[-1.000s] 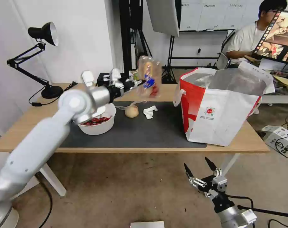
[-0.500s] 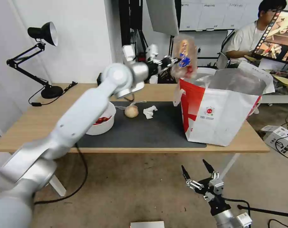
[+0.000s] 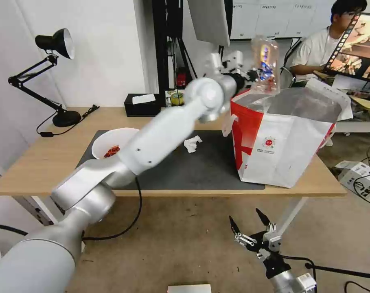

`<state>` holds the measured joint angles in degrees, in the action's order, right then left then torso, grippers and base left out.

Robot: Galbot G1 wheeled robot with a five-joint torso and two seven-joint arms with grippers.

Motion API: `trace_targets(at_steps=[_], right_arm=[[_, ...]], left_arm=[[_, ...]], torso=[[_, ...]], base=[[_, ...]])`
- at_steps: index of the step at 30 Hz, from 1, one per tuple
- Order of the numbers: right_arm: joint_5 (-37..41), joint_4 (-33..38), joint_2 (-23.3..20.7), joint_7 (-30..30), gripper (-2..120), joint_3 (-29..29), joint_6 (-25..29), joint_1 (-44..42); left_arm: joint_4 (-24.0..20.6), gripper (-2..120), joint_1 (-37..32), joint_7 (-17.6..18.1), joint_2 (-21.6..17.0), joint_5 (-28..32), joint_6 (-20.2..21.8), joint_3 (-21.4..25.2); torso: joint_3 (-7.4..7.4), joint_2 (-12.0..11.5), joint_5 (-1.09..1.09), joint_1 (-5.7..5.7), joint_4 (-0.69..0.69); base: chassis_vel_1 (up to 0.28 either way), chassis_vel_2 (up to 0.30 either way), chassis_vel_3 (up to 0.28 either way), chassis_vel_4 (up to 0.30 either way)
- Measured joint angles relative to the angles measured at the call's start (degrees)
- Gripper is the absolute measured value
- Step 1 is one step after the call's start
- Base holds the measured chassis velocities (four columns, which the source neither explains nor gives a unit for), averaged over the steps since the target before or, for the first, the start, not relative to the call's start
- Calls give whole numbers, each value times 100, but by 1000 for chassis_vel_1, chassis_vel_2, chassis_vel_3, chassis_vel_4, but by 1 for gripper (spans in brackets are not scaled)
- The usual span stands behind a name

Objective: Pick up the trash from the table and place it into the takeout bag.

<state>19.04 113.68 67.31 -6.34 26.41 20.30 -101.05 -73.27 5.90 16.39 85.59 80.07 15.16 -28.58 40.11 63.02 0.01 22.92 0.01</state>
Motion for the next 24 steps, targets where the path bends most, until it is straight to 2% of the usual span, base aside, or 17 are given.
trace_targets(at_steps=[6,17,20,22,24], right_arm=[[75,-5,-65,62,100,-25,-30,47],[144,13,-86,115,100,-32,-137,72],[142,-1,-63,117,100,-42,-140,67],[142,0,-59,116,100,-50,-140,67],[134,22,-45,99,100,-81,-141,62]], left_arm=[[-39,0,-44,-88,-3,-104,-8,-281],[-178,2,-32,-249,-118,169,47,-351],[-233,17,-21,-258,-164,383,108,-349],[-240,20,-21,-258,-168,470,123,-337],[-270,31,-39,-256,-170,647,157,-283]], torso=[[0,0,0,0,-1],[0,0,-1,0,-1],[0,0,-1,0,0],[0,0,-1,0,0],[0,0,-1,-1,-1]], base=[[0,0,0,0],[0,0,0,0],[0,0,0,0],[0,0,0,0],[0,0,0,0]])
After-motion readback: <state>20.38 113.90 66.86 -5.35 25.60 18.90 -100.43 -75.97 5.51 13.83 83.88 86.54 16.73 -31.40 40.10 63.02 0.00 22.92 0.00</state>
